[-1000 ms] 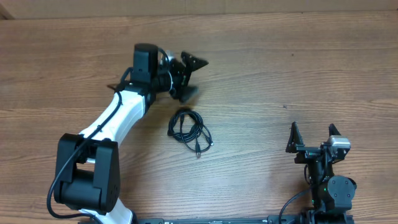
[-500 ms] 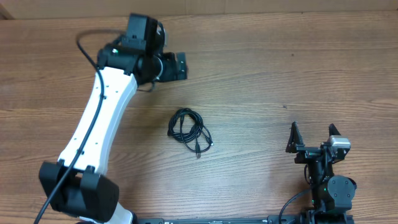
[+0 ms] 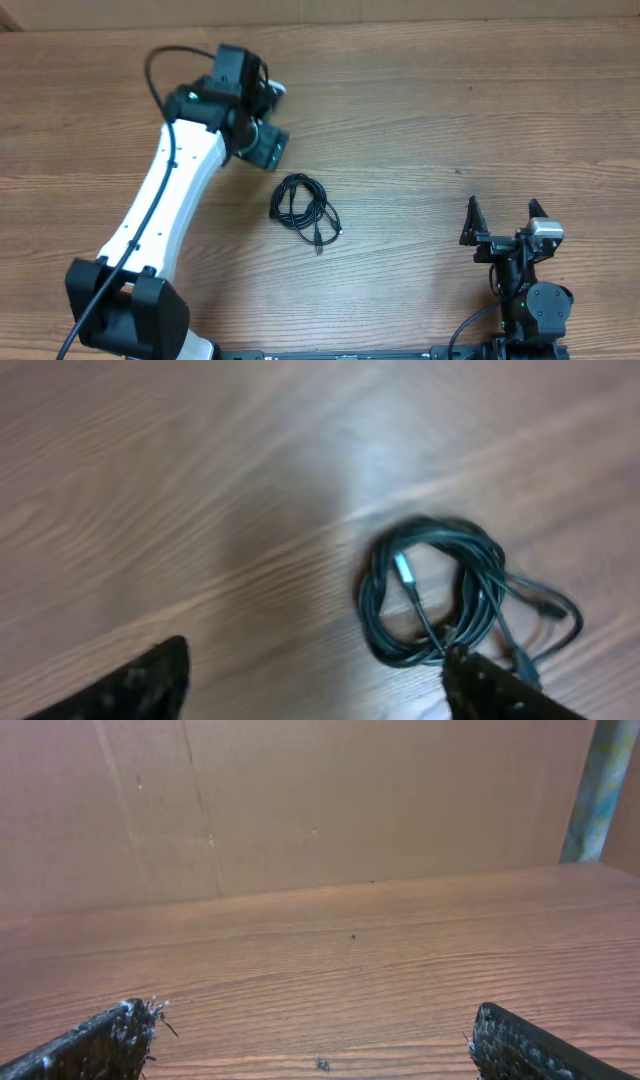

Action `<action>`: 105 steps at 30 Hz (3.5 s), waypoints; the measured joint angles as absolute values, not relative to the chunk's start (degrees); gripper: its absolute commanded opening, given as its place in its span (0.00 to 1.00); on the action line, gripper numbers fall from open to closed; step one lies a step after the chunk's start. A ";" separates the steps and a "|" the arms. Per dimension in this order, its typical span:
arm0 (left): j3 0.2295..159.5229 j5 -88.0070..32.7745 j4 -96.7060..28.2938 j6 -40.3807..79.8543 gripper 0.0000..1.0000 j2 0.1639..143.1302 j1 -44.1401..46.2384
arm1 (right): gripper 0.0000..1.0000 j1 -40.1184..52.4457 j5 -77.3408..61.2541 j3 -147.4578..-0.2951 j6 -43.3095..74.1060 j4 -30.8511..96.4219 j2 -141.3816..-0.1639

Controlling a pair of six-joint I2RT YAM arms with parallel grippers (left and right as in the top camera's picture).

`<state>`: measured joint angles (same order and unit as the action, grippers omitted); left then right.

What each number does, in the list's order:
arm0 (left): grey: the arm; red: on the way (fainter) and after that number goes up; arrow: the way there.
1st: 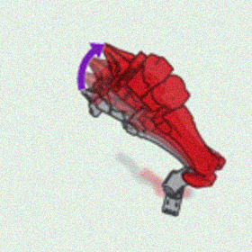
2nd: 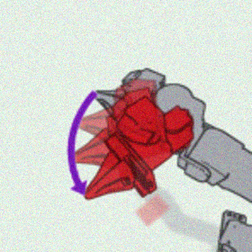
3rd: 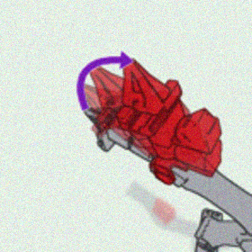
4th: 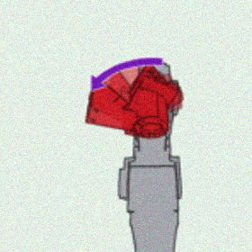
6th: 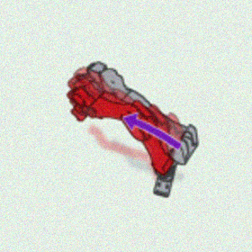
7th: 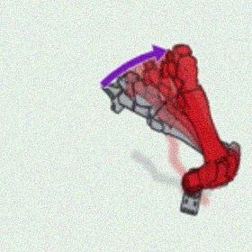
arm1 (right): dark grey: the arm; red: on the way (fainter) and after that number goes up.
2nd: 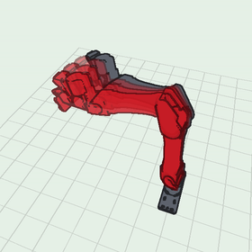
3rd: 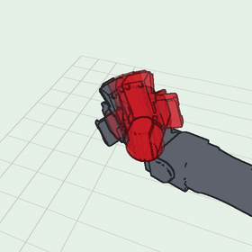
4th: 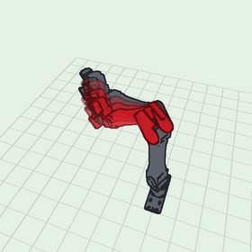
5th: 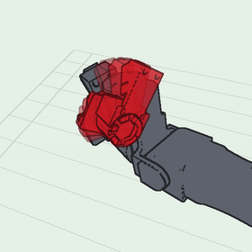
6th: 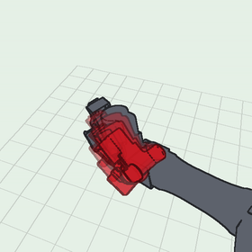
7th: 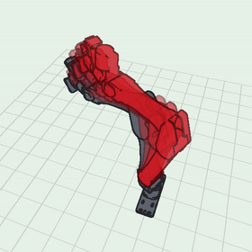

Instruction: Untangle cables

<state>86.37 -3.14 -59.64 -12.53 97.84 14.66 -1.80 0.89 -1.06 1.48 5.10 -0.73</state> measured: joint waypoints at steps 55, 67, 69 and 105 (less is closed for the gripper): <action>62.43 -7.64 -32.97 -3.53 0.04 105.73 16.14 | 1.00 -1.80 0.86 -1.06 1.50 5.06 -0.73; 68.38 -15.14 -46.22 48.80 0.95 102.87 15.31 | 1.00 -1.80 0.89 -1.06 1.52 5.08 -0.73; 68.51 -17.12 -46.30 50.96 0.95 102.85 15.40 | 1.00 -1.80 0.91 -1.06 1.48 5.10 -0.73; 68.51 -7.27 -41.80 19.18 0.43 107.20 18.04 | 1.00 -1.80 0.89 -1.06 1.52 5.10 -0.73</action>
